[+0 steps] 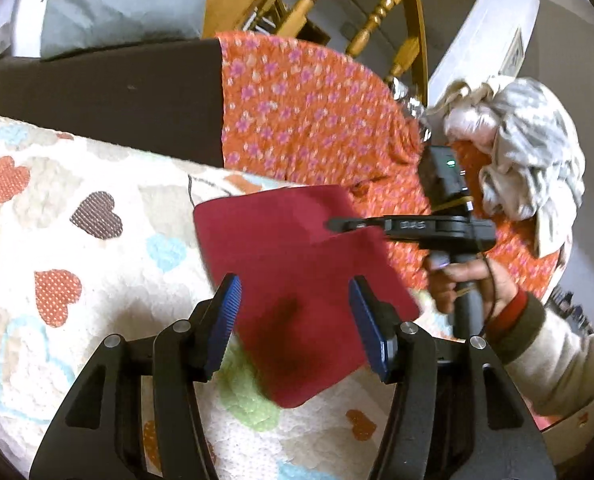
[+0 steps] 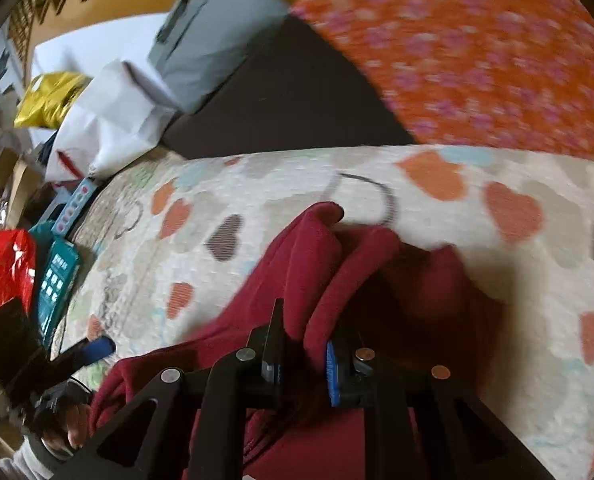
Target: Fold small clothes
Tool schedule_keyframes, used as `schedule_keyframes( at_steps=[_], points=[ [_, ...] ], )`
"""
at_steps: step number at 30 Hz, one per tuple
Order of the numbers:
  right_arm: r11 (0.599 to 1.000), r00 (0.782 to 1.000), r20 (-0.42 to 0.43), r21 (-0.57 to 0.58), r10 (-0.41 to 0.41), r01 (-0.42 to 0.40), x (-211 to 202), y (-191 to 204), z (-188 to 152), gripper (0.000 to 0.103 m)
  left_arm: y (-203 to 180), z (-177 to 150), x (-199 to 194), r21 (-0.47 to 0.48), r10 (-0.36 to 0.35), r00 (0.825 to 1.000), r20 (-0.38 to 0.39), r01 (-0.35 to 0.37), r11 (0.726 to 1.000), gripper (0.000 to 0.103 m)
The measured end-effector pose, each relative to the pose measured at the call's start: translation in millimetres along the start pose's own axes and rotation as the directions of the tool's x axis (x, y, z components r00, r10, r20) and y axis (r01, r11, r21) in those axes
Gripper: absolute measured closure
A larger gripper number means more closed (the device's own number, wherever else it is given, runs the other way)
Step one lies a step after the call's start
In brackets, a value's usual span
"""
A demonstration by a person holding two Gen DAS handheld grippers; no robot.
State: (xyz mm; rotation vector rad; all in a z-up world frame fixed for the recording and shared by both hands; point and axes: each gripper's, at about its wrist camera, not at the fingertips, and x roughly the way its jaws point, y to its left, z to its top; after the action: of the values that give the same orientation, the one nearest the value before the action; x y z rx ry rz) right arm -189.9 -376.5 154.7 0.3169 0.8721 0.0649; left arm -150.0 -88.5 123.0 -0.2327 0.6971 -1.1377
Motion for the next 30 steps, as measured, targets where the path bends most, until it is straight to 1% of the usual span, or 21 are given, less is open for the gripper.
schedule_keyframes(
  at_steps=[2,3,4,5,6,7,8,11,13,14,16,18,19,20,21,22,24,26,28,29,30],
  points=[
    [0.999,0.999,0.002,0.018,-0.032,0.032,-9.6,-22.0,-12.4,0.088,-6.9,-5.9,10.2,0.026,0.006,0.999,-0.033,-0.005,1.000,0.047],
    [0.998,0.998,-0.003,0.018,-0.063,0.063,-10.7,-32.2,-19.0,0.088,-13.0,-8.7,20.2,0.052,0.017,0.998,-0.062,-0.014,0.999,0.047],
    [0.994,0.994,-0.010,0.004,-0.106,0.106,-9.0,-38.2,-24.4,0.088,-18.6,-10.6,26.8,0.075,0.028,0.996,-0.083,-0.021,0.997,0.047],
    [0.986,0.985,-0.025,-0.017,-0.169,0.169,-3.7,-45.3,-31.5,0.088,-22.3,-13.7,32.0,0.094,0.036,0.994,-0.102,-0.027,0.995,0.047],
    [0.980,0.979,-0.045,-0.015,-0.198,0.198,3.4,-51.5,-37.6,0.088,-29.5,-15.9,41.6,0.116,0.047,0.991,-0.127,-0.032,0.993,0.047],
    [0.981,0.980,-0.069,0.023,-0.189,0.191,10.9,-63.2,-44.4,0.088,-34.2,-18.2,47.1,0.129,0.050,0.989,-0.140,-0.032,0.991,0.047],
    [0.983,0.984,-0.072,0.069,-0.165,0.170,12.6,-72.7,-48.6,0.087,-40.9,-20.4,53.2,0.144,0.051,0.987,-0.155,-0.028,0.989,0.047],
    [0.969,0.995,-0.022,0.229,-0.095,0.097,2.6,-94.9,-53.4,0.079,-56.4,-26.6,65.7,0.180,0.048,0.982,-0.185,-0.014,0.984,0.047],
    [0.962,0.994,0.023,0.255,-0.109,0.100,-6.3,-97.4,-50.4,0.073,-64.1,-29.7,73.5,0.192,0.042,0.979,-0.202,-0.003,0.981,0.047],
    [0.962,0.992,0.045,0.253,-0.115,0.100,-9.6,-97.4,-46.9,0.072,-67.8,-31.9,78.9,0.197,0.039,0.977,-0.211,0.003,0.980,0.047],
    [0.965,0.994,0.054,0.251,-0.098,0.082,-8.1,-97.5,-40.2,0.069,-73.7,-37.1,89.2,0.205,0.031,0.972,-0.232,0.017,0.979,0.047],
    [0.969,0.996,0.041,0.239,-0.077,0.065,1.4,-97.0,-33.4,0.069,-79.5,-42.7,100.4,0.221,0.038,0.966,-0.257,0.020,0.975,0.047],
    [0.973,0.996,0.036,0.218,-0.087,0.077,8.6,-95.1,-30.0,0.071,-82.0,-45.5,104.0,0.230,0.042,0.963,-0.266,0.021,0.973,0.047],
    [0.976,0.994,0.032,0.195,-0.109,0.101,11.5,-92.6,-28.0,0.079,-84.1,-47.8,106.9,0.240,0.044,0.960,-0.275,0.024,0.971,0.047],
    [0.978,0.990,0.026,0.159,-0.141,0.135,14.5,-86.9,-24.9,0.094,-86.8,-51.2,110.7,0.252,0.043,0.957,-0.288,0.032,0.967,0.047],
    [0.980,0.985,0.036,0.106,-0.170,0.166,15.2,-79.6,-18.7,0.094,-88.8,-53.2,113.1,0.258,0.040,0.955,-0.295,0.039,0.965,0.047],
    [0.978,0.975,0.086,0.033,-0.206,0.204,8.4,-72.5,-11.7,0.095,-92.0,-57.9,120.9,0.268,0.035,0.949,-0.314,0.054,0.962,0.047],
    [0.962,0.956,0.128,-0.044,-0.262,0.269,8.6,-64.1,-2.9,0.095,-93.0,-62.2,131.0,0.277,0.043,0.941,-0.334,0.055,0.959,0.047],
    [0.941,0.942,0.101,-0.078,-0.321,0.329,26.6,-70.6,3.3,0.095,-93.3,-66.2,139.9,0.278,0.048,0.937,-0.346,0.053,0.959,0.047],
    [0.935,0.938,0.059,-0.080,-0.341,0.345,40.8,-78.0,4.0,0.095,-93.6,-67.4,141.6,0.277,0.050,0.937,-0.345,0.051,0.959,0.047],
    [0.940,0.942,0.027,-0.065,-0.334,0.335,48.4,-85.6,2.7,0.095,-93.8,-68.5,141.3,0.279,0.051,0.938,-0.342,0.050,0.959,0.047]
  ],
)
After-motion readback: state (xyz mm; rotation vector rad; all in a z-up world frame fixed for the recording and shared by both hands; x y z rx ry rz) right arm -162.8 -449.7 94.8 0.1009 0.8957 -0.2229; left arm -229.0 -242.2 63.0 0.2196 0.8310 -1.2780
